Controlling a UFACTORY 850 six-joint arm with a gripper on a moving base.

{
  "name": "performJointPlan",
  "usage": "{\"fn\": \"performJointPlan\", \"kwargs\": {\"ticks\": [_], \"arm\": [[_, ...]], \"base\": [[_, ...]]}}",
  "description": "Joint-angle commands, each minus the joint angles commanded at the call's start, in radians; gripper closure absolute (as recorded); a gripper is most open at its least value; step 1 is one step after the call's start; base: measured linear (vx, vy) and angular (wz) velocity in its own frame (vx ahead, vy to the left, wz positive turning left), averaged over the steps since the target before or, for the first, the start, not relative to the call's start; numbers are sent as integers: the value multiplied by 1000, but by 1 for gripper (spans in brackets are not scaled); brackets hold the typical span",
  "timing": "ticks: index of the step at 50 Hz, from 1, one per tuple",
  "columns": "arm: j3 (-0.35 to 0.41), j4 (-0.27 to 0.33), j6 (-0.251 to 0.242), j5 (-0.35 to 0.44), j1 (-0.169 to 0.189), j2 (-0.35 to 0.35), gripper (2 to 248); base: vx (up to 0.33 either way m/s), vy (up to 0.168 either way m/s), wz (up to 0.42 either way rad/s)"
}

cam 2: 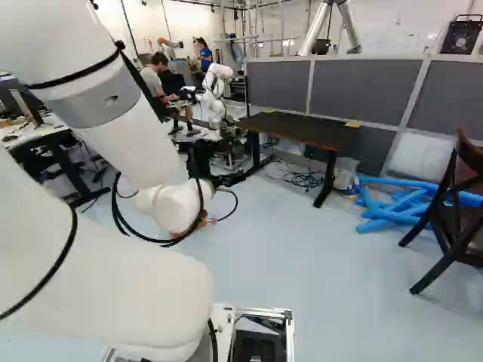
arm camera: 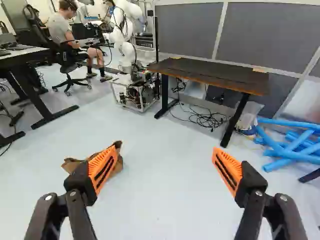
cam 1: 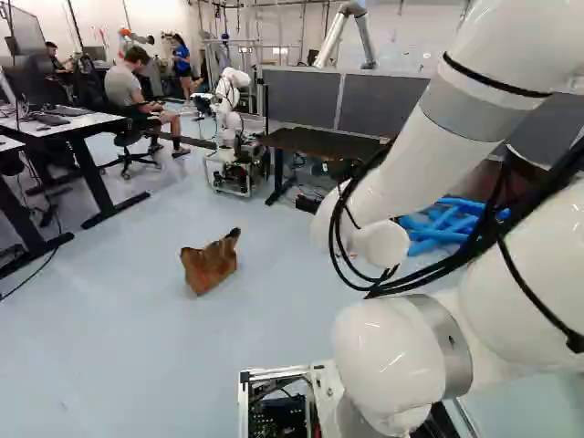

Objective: Pick up the bag on the ground and place it on the table

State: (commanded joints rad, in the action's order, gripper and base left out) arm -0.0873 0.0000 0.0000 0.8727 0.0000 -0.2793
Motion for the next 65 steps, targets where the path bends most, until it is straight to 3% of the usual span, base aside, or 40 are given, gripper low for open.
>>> {"fn": "performJointPlan", "kwargs": {"ticks": [24,65], "arm": [[0,0,0,0,0,0,3],[0,0,0,0,0,0,3]], "base": [[60,9,28],[113,78,226]]}}
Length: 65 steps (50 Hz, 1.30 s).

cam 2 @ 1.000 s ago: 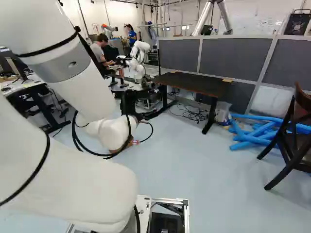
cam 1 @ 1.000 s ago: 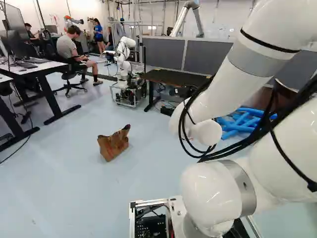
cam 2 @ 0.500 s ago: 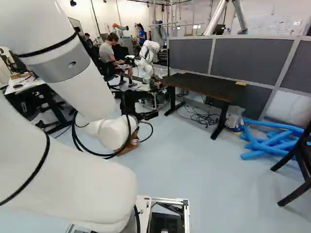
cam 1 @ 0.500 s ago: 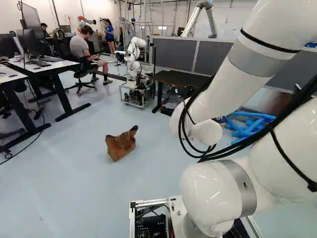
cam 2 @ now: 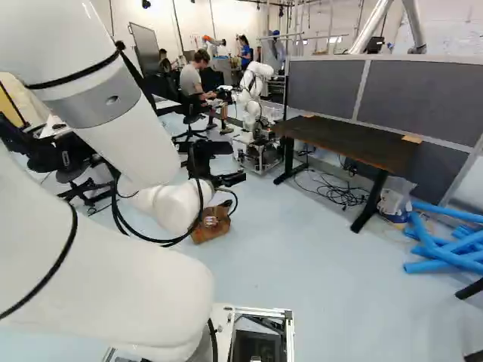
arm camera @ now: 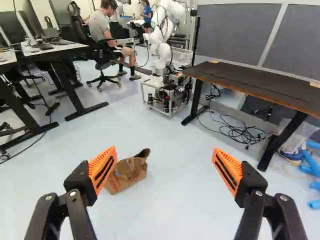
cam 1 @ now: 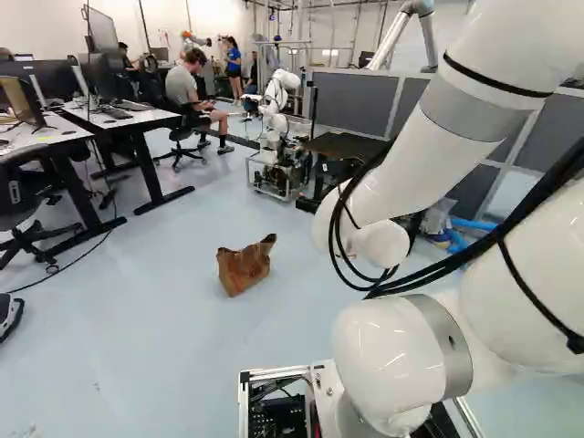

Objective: Pick up the bag on the ground and place it on the table

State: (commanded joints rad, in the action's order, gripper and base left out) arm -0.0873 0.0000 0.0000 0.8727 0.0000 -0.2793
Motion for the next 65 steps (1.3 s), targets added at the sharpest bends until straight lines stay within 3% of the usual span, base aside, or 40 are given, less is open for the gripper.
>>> {"fn": "performJointPlan", "kwargs": {"ticks": [65], "arm": [[0,0,0,0,0,0,3]], "base": [[144,52,235]]}}
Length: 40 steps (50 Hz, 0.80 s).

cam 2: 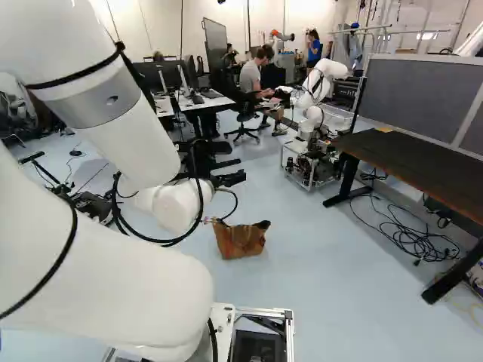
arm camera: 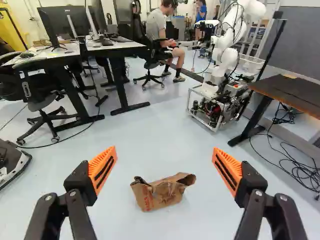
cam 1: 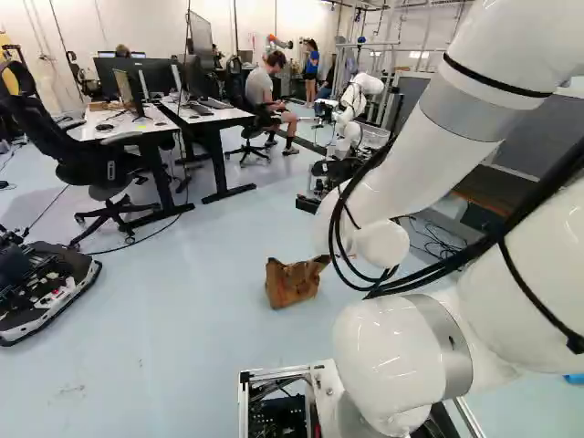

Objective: Pick up the bag on the ground and place it on the table

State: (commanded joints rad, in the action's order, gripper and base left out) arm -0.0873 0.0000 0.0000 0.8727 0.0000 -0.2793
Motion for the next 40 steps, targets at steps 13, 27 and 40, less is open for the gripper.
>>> {"fn": "performJointPlan", "kwargs": {"ticks": [13,27,40], "arm": [[0,0,0,0,0,0,3],[0,0,0,0,0,0,3],[0,0,0,0,0,0,3]], "base": [[178,15,54],[172,6,8],[156,3,3]]}}
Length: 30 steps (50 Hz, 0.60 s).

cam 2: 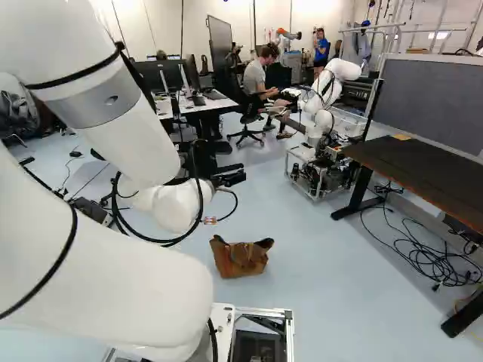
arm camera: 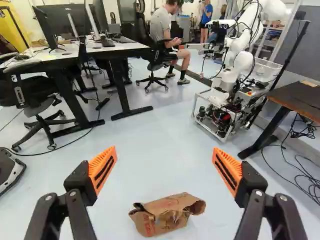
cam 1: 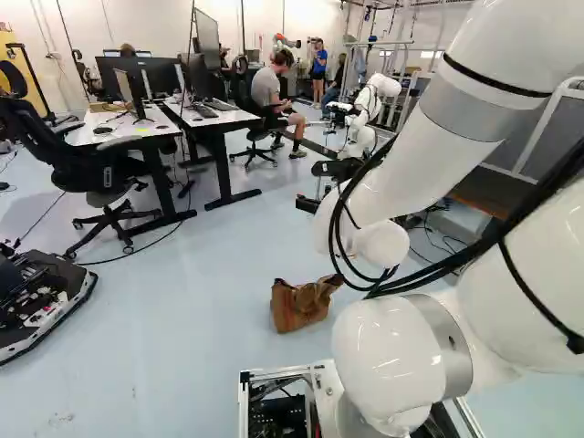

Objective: Pick up the bag on the ground and place it on the table

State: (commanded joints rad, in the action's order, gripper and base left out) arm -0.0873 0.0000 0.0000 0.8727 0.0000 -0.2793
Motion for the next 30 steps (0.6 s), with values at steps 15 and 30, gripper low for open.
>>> {"fn": "performJointPlan", "kwargs": {"ticks": [15,30], "arm": [[-19,0,0,-6,0,22,3],[-76,0,0,-35,0,88,3]], "base": [[151,2,0],[18,0,2]]}}
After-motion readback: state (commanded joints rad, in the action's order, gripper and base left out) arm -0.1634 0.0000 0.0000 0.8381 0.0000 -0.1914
